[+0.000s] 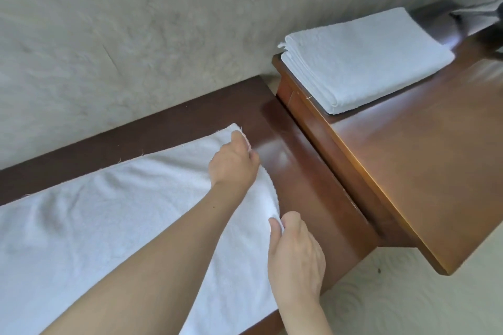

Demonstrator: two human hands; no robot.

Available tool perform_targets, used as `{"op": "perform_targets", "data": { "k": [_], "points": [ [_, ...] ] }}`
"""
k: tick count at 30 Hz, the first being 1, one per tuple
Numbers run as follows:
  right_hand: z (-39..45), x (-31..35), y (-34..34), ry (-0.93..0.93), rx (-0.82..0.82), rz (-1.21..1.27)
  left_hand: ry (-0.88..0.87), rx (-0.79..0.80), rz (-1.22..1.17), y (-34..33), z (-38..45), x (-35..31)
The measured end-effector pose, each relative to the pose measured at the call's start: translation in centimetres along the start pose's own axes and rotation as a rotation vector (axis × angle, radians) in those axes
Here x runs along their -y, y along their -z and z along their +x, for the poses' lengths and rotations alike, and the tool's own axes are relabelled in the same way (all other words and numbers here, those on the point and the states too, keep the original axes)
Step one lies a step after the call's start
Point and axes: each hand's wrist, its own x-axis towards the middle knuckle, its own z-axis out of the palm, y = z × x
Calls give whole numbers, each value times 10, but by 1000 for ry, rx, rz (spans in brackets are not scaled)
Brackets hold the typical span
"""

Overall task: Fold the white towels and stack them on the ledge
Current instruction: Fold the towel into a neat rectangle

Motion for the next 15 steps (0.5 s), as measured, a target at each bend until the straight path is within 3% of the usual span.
{"op": "perform_targets", "data": {
  "k": [8,12,15],
  "points": [
    [-20,31,17,332,-91,132,353,61,-587,29,-7,23],
    [-34,49,16,492,-115,128,360,218,-555,44,-12,36],
    [-46,66,19,564,-145,123,391,178,-539,62,-17,60]
  ]
}}
